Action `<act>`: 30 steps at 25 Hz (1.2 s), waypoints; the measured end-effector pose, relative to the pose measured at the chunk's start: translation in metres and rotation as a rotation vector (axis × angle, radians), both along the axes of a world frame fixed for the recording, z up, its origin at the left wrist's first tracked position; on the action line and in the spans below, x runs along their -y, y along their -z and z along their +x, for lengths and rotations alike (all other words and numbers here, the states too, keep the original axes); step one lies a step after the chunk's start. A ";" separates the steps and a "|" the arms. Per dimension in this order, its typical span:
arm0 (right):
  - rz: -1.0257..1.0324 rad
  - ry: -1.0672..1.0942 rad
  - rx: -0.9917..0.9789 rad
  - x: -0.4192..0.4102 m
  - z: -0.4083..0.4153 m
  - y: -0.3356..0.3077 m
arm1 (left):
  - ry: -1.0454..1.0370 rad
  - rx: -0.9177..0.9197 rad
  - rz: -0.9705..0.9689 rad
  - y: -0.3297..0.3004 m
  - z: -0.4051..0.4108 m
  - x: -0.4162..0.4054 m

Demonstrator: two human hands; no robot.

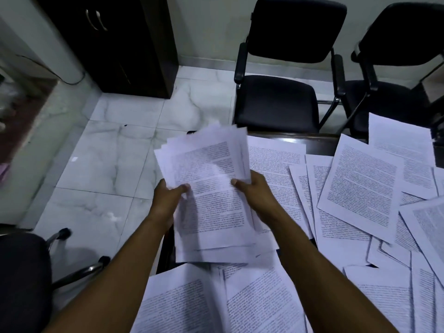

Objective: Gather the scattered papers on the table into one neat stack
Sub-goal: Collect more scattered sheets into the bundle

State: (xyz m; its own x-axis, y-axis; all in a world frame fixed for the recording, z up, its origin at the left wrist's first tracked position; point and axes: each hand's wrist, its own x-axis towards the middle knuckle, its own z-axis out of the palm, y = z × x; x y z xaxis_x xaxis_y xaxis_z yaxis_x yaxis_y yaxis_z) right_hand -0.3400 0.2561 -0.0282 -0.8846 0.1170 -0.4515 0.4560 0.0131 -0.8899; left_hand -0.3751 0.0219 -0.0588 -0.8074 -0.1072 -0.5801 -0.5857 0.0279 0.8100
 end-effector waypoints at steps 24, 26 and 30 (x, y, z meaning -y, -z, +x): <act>-0.032 -0.088 -0.112 -0.123 0.053 -0.131 | 0.254 0.018 0.653 -0.129 0.031 -0.092; -0.082 0.127 -0.260 -0.132 0.056 -0.156 | 0.204 0.061 0.708 -0.136 0.042 -0.096; -0.081 0.361 -0.512 -0.132 0.053 -0.220 | 0.009 -0.100 0.911 -0.160 0.062 -0.135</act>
